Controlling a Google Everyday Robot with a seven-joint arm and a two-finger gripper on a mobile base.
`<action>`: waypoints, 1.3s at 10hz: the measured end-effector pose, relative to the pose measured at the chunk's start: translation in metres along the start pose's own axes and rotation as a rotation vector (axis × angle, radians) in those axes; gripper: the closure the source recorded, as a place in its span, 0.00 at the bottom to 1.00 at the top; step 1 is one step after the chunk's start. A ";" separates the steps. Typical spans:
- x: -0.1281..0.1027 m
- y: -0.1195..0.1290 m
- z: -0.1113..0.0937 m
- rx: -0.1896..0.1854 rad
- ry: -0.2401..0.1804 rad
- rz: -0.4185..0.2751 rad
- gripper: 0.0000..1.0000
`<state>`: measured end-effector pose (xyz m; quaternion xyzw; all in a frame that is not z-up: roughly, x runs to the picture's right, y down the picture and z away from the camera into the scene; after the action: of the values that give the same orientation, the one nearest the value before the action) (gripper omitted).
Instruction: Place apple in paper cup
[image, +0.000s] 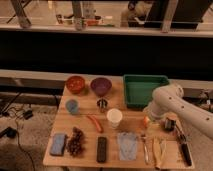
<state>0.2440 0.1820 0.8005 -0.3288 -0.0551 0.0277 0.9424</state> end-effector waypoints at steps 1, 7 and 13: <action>0.002 -0.003 0.004 -0.001 0.003 0.001 0.20; 0.025 -0.008 0.028 -0.033 0.025 0.023 0.20; 0.037 -0.018 0.035 -0.021 0.018 0.031 0.59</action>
<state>0.2762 0.1923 0.8423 -0.3399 -0.0420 0.0389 0.9387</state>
